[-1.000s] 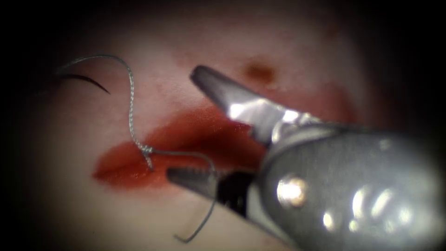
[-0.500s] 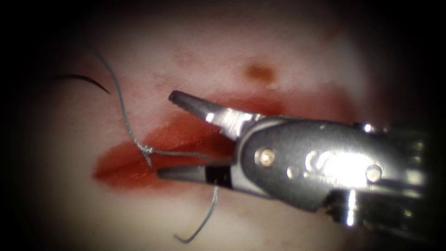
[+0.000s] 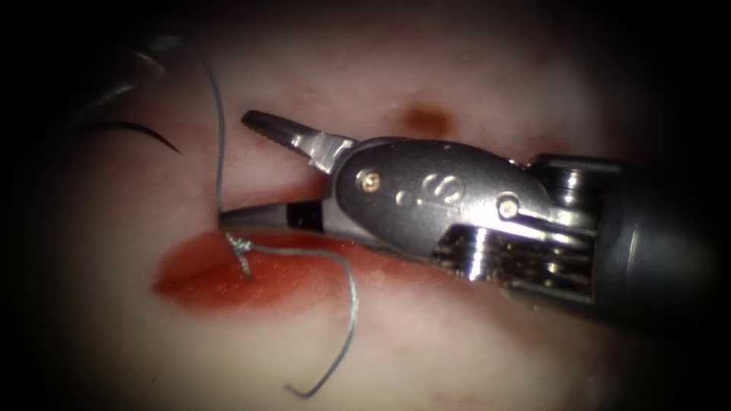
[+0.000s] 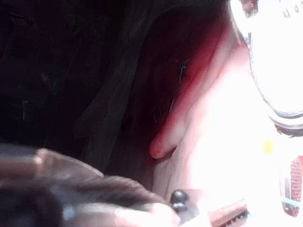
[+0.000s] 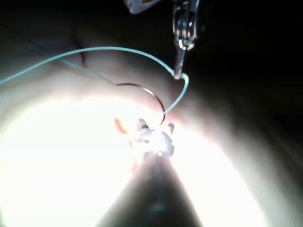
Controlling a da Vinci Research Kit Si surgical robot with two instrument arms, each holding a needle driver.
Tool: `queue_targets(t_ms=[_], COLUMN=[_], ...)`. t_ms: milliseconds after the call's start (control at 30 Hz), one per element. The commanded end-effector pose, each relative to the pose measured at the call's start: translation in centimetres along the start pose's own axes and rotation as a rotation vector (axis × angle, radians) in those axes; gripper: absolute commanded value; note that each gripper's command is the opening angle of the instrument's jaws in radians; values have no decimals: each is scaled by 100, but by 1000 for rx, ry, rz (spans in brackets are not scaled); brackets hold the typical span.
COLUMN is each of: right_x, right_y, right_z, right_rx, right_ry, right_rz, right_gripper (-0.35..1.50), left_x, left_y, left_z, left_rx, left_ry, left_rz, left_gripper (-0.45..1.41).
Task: Wound Closure
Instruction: Cut the long suture end with the right tool.
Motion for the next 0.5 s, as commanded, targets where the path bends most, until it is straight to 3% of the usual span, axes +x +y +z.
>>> queue_targets(t_ms=[33,500], right_x=[7,12], right_y=[2,-5], right_z=[11,38], right_rx=[19,87], right_ry=[23,190], right_rz=[18,149], right_gripper=[133,133], left_x=[-14,-37], left_y=[-1,-8], left_z=[-4,-19], left_rx=[0,8], left_ry=[-9,-78], left_rz=[6,34], left_gripper=[-45,-45])
